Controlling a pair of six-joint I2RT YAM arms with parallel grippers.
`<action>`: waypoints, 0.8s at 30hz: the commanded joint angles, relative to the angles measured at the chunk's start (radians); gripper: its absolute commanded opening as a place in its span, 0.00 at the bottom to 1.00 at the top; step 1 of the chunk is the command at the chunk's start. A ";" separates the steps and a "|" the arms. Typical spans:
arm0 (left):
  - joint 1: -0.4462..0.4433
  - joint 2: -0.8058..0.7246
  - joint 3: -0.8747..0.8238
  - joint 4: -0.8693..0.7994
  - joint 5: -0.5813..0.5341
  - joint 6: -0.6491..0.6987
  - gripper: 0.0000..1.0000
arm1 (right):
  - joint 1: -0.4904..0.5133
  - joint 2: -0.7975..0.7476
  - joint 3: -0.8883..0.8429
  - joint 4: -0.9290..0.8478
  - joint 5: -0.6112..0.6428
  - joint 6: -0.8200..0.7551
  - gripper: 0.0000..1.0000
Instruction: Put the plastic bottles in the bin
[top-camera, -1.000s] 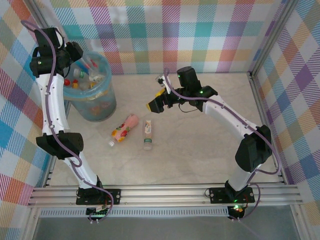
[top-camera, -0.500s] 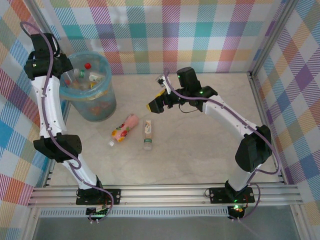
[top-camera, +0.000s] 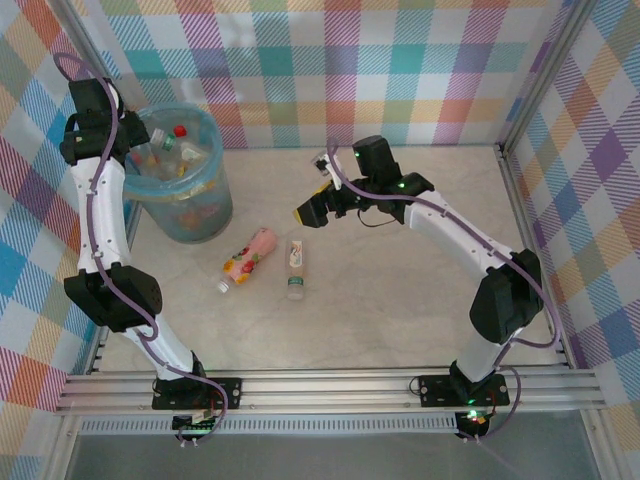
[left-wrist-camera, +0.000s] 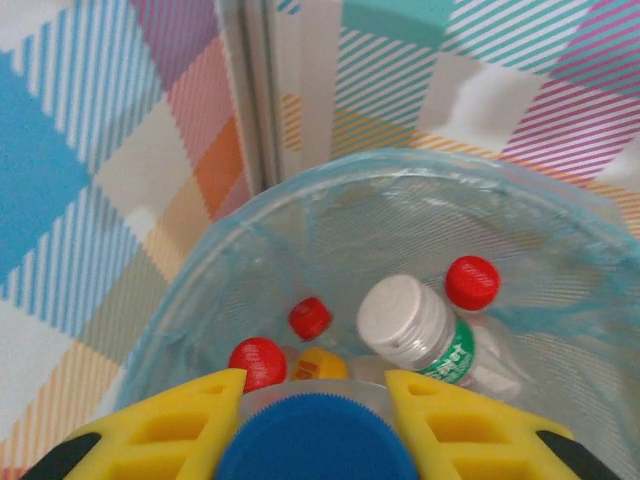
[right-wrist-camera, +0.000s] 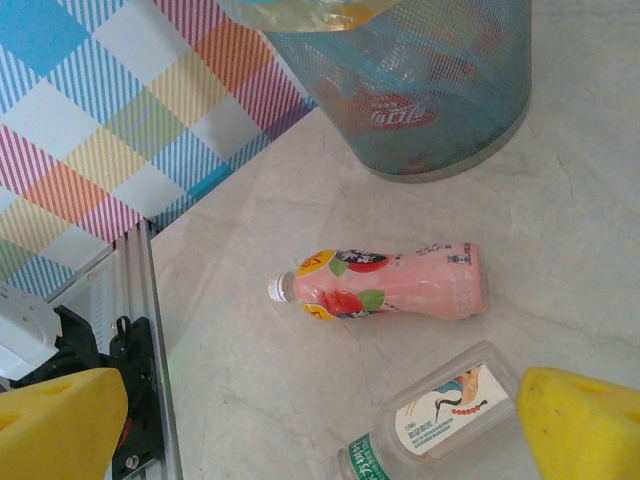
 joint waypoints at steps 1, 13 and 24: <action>0.003 0.014 -0.029 -0.083 0.148 -0.033 0.00 | 0.005 0.029 0.030 -0.028 -0.022 -0.001 1.00; 0.001 0.010 0.022 -0.098 0.303 -0.105 0.00 | 0.008 0.051 0.046 -0.025 -0.033 0.019 1.00; -0.008 0.053 -0.074 -0.142 0.171 -0.030 0.06 | 0.008 0.069 0.037 -0.036 -0.036 0.025 1.00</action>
